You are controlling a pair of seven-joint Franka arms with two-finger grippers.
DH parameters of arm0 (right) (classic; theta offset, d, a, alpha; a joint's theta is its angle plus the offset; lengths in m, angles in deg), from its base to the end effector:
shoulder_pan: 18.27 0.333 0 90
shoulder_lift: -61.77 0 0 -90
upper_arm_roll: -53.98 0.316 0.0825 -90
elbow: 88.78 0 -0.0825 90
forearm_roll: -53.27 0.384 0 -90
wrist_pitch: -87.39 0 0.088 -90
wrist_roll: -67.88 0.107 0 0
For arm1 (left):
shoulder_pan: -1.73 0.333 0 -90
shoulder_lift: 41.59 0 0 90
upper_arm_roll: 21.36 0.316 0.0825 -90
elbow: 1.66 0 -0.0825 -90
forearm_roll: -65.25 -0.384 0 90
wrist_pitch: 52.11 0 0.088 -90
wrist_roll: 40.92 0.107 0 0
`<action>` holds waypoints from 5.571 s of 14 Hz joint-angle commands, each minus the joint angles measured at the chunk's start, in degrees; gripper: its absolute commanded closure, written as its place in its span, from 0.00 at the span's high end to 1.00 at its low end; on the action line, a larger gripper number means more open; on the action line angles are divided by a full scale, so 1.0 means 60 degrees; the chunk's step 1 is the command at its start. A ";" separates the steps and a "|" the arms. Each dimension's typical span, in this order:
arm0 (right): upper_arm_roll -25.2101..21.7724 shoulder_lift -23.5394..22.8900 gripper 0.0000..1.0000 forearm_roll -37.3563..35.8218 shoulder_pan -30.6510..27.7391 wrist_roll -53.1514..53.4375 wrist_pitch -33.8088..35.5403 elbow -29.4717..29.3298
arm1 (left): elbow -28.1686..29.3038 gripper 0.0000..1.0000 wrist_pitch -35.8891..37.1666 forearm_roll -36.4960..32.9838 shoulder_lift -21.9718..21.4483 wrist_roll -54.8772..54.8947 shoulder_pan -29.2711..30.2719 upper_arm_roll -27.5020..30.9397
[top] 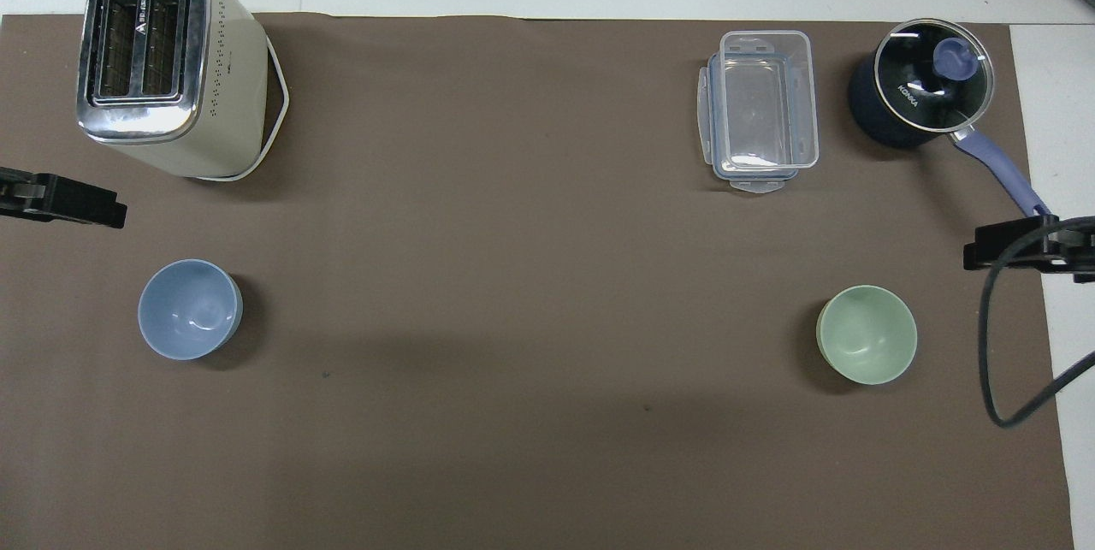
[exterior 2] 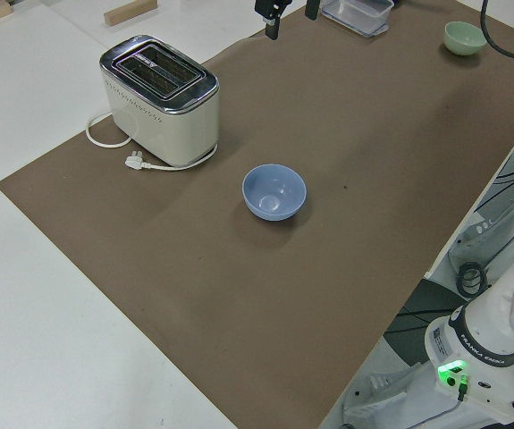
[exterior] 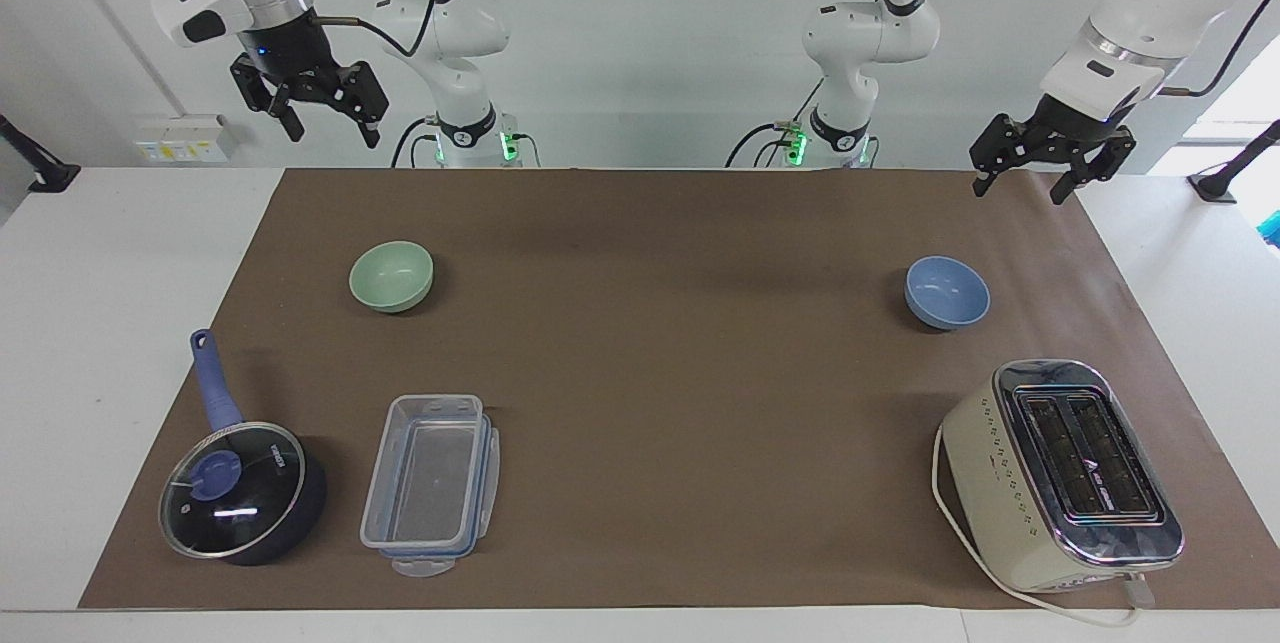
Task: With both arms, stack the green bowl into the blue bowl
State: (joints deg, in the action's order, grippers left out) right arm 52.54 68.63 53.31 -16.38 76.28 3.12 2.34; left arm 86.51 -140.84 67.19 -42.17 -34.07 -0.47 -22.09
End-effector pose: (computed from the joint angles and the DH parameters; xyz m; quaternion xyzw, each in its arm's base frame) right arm 0.5060 0.0031 0.6701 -0.9976 0.0692 0.0001 0.0018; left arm 0.5487 -0.0318 0.6432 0.9961 -0.0858 0.0105 0.0165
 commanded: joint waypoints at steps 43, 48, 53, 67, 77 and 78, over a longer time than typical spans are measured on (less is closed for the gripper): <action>0.0034 -0.0075 1.00 0.0227 -0.0110 -0.0257 0.0115 -0.0172 | 0.0348 1.00 0.0036 -0.0134 -0.0299 -0.0116 -0.0118 -0.0054; 0.0034 -0.0075 1.00 0.0227 -0.0110 -0.0257 0.0115 -0.0172 | 0.0362 1.00 -0.0008 -0.0134 -0.0314 0.0016 -0.0103 -0.0054; 0.0034 -0.0075 1.00 0.0227 -0.0110 -0.0257 0.0115 -0.0172 | 0.0975 1.00 -0.0270 -0.0046 -0.0562 0.0001 -0.0074 -0.0054; 0.0034 -0.0075 1.00 0.0227 -0.0110 -0.0257 0.0100 -0.0172 | 0.5179 1.00 -0.5480 0.0306 -0.0536 0.2462 0.1770 0.0034; 0.0034 -0.0075 1.00 0.0227 -0.0110 -0.0257 0.0115 -0.0172 | 0.6995 1.00 -0.7666 0.1915 0.0228 0.2887 0.2475 0.0020; 0.0034 -0.0075 1.00 0.0227 -0.0110 -0.0257 0.0100 -0.0172 | 0.7143 1.00 -0.7785 0.1961 0.0228 0.2887 0.2475 0.0020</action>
State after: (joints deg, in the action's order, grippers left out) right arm 52.54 68.63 53.32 -16.38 76.28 3.12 2.33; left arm 125.47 -184.22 76.98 -39.22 -18.22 13.52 -21.45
